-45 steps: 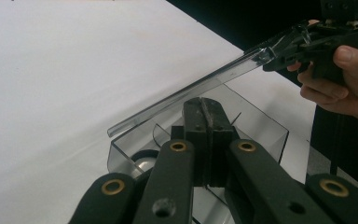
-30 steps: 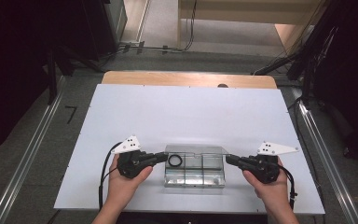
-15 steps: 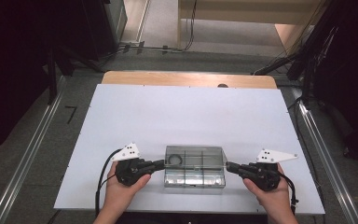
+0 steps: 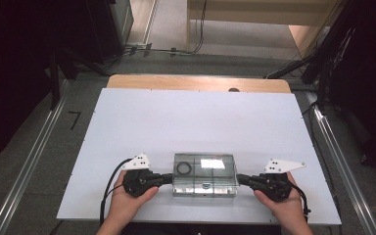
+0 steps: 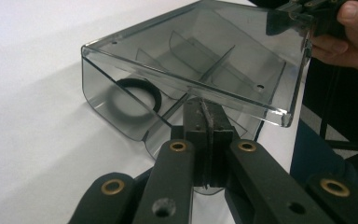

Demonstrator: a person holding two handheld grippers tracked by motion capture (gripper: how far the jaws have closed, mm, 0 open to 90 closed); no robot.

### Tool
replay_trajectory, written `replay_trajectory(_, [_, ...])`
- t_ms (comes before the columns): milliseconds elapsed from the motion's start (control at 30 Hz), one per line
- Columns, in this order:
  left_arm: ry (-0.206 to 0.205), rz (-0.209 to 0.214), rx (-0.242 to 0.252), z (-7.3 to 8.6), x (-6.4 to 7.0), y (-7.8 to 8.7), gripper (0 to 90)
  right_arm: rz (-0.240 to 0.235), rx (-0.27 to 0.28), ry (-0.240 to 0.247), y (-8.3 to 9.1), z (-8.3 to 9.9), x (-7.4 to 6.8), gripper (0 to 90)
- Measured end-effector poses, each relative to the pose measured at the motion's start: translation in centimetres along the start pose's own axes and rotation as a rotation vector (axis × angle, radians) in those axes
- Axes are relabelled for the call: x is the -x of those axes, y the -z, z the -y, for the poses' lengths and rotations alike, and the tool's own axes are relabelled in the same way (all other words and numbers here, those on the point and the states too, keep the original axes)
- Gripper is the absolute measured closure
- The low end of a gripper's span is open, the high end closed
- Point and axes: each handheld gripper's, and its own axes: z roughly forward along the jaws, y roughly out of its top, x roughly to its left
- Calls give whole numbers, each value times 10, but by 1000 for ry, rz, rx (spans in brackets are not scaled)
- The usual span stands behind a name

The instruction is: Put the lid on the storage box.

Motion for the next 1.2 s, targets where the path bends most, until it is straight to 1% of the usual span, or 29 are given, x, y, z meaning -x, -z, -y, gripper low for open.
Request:
replay_trajectory(233, [-9, -8, -34, 1, -2, -1, 898, 2, -22, 9, -2, 2, 2, 878])
replay_trajectory(400, [-4, -7, -56, 2, -4, -1, 897, -1, -40, 20, -4, 3, 3, 878])
replay_trajectory(600, [-2, -14, -83, 3, -5, -3, 897, 12, -58, 20, -6, 4, 4, 878])
replay_trajectory(667, [-1, -16, -92, 3, -5, -3, 897, 17, -60, 24, -6, 5, 4, 877])
replay_trajectory(700, [-2, -27, -99, 3, -5, -4, 897, 16, -58, 22, -6, 5, 5, 878])
replay_trajectory(767, [1, -26, -100, 4, -6, -4, 896, 8, -54, 21, -6, 4, 4, 877])
replay_trajectory(833, [-1, -32, -97, 4, -6, -3, 880, 16, -53, 30, -6, 4, 3, 875])
replay_trajectory(900, [-3, -39, -85, 4, -7, -2, 843, 15, -49, 28, -6, 4, 3, 858])
replay_trajectory(1000, [-10, -48, -61, 3, -8, 2, 761, 21, -28, 26, -3, 3, 5, 798])
replay_trajectory(1067, [-24, -60, -35, 3, -7, 4, 660, 36, -1, 22, 0, 2, 5, 716])
replay_trajectory(1100, [-32, -59, -18, 3, -7, 5, 617, 44, 9, 23, 2, 2, 6, 668])
replay_trajectory(1167, [-53, -72, 19, 2, -6, 9, 513, 53, 46, 17, 6, 1, 7, 575])
replay_trajectory(1200, [-60, -81, 35, 1, -5, 11, 470, 57, 56, 13, 7, 1, 8, 530])
